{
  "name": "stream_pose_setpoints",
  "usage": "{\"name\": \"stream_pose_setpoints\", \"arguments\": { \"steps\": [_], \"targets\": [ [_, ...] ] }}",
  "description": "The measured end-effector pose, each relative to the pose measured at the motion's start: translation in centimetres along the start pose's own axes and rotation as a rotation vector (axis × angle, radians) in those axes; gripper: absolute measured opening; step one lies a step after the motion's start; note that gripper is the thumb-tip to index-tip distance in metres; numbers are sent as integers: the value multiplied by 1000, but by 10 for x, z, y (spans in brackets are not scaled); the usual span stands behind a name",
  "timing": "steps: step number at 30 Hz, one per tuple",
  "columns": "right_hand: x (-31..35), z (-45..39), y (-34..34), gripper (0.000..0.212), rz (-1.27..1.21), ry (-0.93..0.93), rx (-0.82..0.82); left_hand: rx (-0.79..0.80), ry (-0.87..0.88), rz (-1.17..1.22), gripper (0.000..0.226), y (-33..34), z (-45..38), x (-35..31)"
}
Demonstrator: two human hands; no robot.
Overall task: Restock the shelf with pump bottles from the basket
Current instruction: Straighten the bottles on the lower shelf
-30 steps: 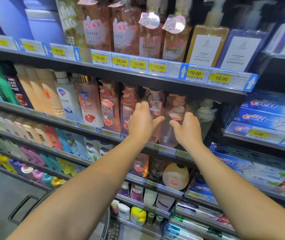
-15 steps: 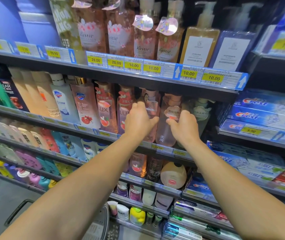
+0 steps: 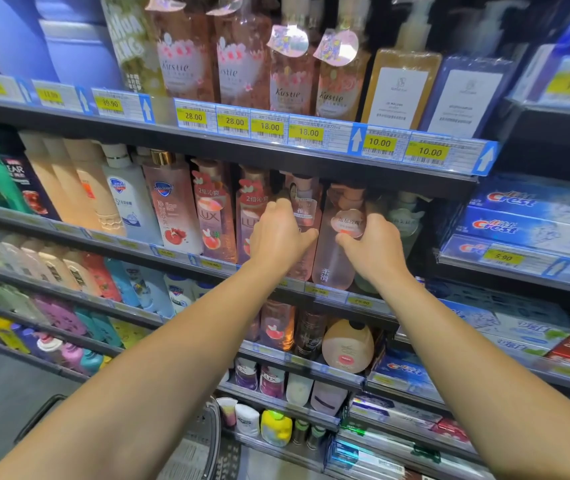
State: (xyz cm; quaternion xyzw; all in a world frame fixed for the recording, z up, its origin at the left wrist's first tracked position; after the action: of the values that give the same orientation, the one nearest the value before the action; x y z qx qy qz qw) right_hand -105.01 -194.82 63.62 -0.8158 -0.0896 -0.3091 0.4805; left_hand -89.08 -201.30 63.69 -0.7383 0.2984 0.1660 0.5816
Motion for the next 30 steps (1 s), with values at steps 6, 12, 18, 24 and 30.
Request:
{"name": "stream_pose_setpoints", "arguments": {
  "steps": [6,12,18,24,30],
  "targets": [
    [2,10,-16,29,-54,-62,-109,-32,42,69,41,-9,3,2],
    [-12,24,-19,52,-139,-88,-182,-78,82,170,35,-12,8,8],
    [-20,33,-23,52,-181,-86,-234,-125,92,274,67,-21,24,13],
    [-27,40,-31,59,-147,-46,-285,-108,265,326,48,-17,44,-15],
    [-28,30,-34,47,-133,-15,-318,40,269,279,71,11,48,-57]
  ]
}}
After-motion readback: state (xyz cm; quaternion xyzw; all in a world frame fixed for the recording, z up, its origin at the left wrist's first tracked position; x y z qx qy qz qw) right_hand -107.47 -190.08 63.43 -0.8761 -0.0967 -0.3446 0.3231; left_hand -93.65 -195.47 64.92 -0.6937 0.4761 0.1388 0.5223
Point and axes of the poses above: each hand's wrist, its own z-axis away from the middle knuckle, its own y-axis out of the palm, x = y × z, the point moved 7 cm from there along -z, towards the middle knuckle, and after that the axes turned 4 degrees about -y, right-handed, at the moved point
